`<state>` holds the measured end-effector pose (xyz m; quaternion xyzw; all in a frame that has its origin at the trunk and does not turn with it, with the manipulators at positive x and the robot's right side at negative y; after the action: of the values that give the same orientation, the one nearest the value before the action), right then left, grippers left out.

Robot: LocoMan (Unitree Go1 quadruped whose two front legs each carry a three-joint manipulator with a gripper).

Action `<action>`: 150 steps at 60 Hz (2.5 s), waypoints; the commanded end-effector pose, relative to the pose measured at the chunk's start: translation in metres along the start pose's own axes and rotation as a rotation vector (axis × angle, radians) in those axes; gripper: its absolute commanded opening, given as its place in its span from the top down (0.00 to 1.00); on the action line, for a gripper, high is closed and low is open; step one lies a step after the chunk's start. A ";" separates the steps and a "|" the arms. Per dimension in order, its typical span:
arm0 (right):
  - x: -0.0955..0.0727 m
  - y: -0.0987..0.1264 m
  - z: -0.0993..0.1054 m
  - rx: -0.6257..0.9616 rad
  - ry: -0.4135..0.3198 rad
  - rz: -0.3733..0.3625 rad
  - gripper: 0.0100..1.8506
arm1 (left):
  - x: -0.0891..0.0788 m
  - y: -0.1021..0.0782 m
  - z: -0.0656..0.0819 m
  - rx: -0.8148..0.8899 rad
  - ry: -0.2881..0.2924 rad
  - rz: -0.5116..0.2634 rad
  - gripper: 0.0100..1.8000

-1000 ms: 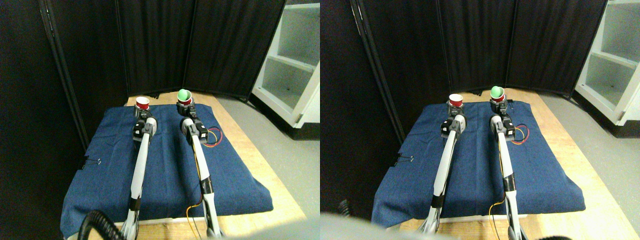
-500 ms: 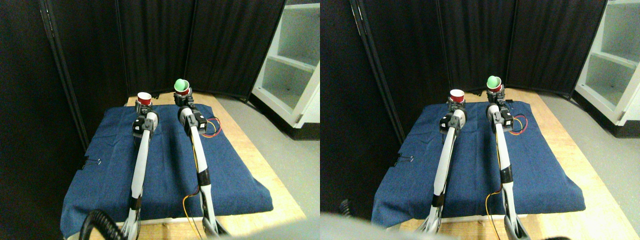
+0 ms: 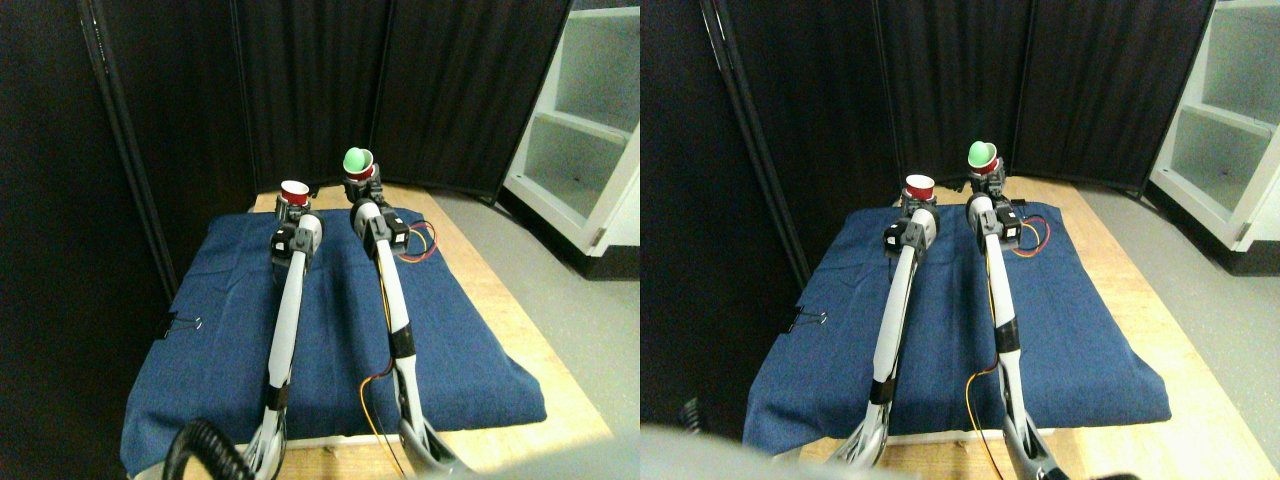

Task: Pour (bimanual)

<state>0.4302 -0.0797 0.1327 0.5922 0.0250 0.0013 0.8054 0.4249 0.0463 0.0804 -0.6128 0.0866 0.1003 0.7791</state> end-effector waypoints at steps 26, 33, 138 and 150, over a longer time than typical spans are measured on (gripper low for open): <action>-0.002 0.045 0.018 -0.089 0.045 0.125 0.83 | -0.009 -0.025 -0.011 -0.035 0.036 -0.041 0.82; -0.002 0.050 0.013 -0.156 0.056 0.114 0.83 | -0.011 -0.023 -0.016 -0.034 0.052 -0.037 0.82; 0.015 0.043 -0.015 -0.402 0.172 0.146 0.83 | -0.010 -0.026 -0.017 0.144 0.198 0.028 0.82; 0.016 0.041 -0.016 -0.393 0.181 0.134 0.83 | -0.014 -0.033 -0.018 0.144 0.203 0.032 0.82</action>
<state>0.4454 -0.0537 0.1609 0.4256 0.0713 0.0996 0.8966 0.4198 0.0215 0.0994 -0.5503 0.1956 0.0557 0.8098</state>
